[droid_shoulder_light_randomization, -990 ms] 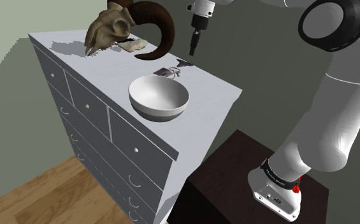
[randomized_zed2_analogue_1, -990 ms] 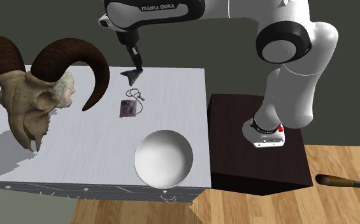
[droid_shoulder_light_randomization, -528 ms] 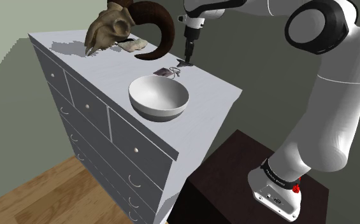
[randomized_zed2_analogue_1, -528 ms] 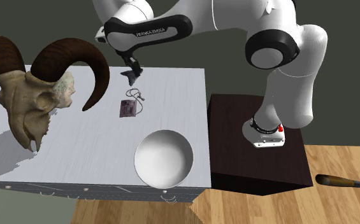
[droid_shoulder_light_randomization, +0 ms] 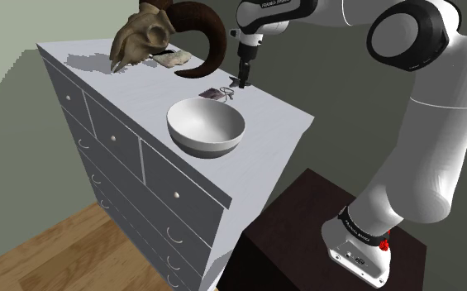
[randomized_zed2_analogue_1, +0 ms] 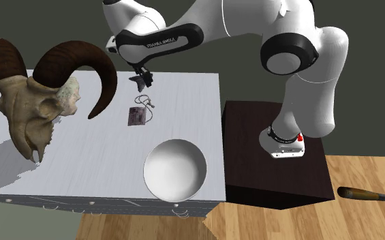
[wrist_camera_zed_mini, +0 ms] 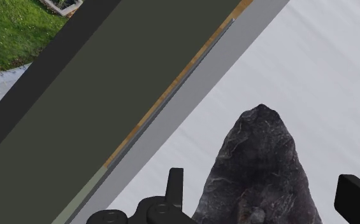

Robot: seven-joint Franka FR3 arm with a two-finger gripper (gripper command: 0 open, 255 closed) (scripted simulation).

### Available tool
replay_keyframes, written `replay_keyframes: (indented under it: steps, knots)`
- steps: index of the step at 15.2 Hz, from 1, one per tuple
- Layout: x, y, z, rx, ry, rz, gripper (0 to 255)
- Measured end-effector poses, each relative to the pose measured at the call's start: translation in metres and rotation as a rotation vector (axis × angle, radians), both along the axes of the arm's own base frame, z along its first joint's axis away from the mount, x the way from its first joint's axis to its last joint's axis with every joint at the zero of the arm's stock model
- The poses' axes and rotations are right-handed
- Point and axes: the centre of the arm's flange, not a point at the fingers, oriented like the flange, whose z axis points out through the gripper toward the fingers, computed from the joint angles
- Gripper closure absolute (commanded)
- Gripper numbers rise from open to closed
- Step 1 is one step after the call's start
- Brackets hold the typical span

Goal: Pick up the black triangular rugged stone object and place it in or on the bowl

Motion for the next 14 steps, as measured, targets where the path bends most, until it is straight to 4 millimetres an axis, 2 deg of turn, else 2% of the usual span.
replay_keyframes:
  steps: [3,4,14]
  knots:
    - [0.0,-0.0001,-0.0004,0.0,0.0,0.0,0]
    - [0.0,-0.0001,-0.0005,0.0,0.0,0.0,255]
    - [0.0,-0.0005,-0.0002,0.0,-0.001,-0.001,255]
